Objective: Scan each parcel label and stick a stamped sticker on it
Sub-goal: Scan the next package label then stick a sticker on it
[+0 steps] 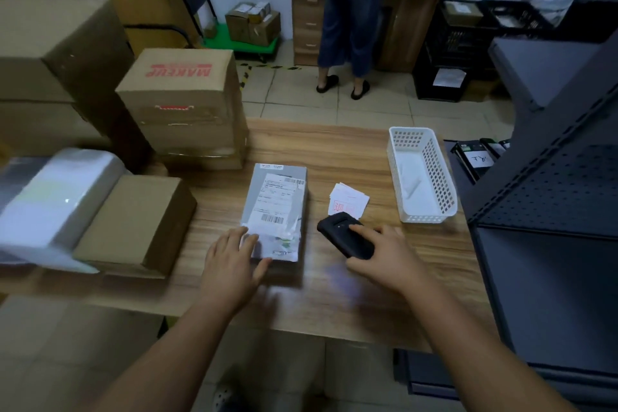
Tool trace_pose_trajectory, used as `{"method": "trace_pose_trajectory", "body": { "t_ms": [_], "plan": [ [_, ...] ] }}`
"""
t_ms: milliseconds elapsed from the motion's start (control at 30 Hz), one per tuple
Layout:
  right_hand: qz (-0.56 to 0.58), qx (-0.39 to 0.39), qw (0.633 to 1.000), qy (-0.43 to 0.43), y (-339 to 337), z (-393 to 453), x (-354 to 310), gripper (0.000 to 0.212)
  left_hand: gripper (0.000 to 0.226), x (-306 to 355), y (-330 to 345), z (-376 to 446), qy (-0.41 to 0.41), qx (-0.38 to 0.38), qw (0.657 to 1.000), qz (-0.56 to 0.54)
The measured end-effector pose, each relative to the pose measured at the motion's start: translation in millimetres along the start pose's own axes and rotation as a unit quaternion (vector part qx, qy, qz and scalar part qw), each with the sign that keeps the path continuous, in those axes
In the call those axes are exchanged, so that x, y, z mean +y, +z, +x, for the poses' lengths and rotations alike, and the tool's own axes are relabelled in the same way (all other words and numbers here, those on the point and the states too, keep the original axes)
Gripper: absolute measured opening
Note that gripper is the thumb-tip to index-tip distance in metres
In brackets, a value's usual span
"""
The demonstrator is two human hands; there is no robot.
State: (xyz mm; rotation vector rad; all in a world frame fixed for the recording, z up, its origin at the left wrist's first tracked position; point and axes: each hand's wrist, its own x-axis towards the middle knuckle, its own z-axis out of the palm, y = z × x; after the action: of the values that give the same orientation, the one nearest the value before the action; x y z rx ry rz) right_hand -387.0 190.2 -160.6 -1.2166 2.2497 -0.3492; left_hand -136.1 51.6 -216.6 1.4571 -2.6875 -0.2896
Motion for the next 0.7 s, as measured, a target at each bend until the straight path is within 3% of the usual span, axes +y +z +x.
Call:
{"method": "trace_pose_trajectory", "body": {
  "t_ms": [100,233,300,567,700],
  "plan": [
    [-0.005,-0.049,0.998,-0.03,-33.9,-20.1,-40.2,0.071,0.052,-14.1,-6.1,-8.8,-0.003,-0.007,1.0,0.0],
    [-0.014,-0.113,0.993,-0.024,-58.1,-47.3,-85.4,0.05,0.067,-23.2,-9.7,-17.9,0.02,-0.085,0.996,0.012],
    [-0.009,-0.125,0.992,-0.014,-63.2,-55.9,-100.0,0.045,0.065,-23.9,-10.4,-20.2,0.026,-0.073,0.997,0.001],
    [-0.018,-0.107,0.994,0.007,-78.7,-60.0,-102.5,0.043,0.04,-16.8,-17.7,-5.7,0.026,-0.056,0.998,-0.018],
    [0.005,-0.056,0.998,0.016,-65.2,-27.1,-67.5,0.058,0.049,-1.5,-18.2,8.7,0.036,-0.041,0.998,-0.043]
  ]
}}
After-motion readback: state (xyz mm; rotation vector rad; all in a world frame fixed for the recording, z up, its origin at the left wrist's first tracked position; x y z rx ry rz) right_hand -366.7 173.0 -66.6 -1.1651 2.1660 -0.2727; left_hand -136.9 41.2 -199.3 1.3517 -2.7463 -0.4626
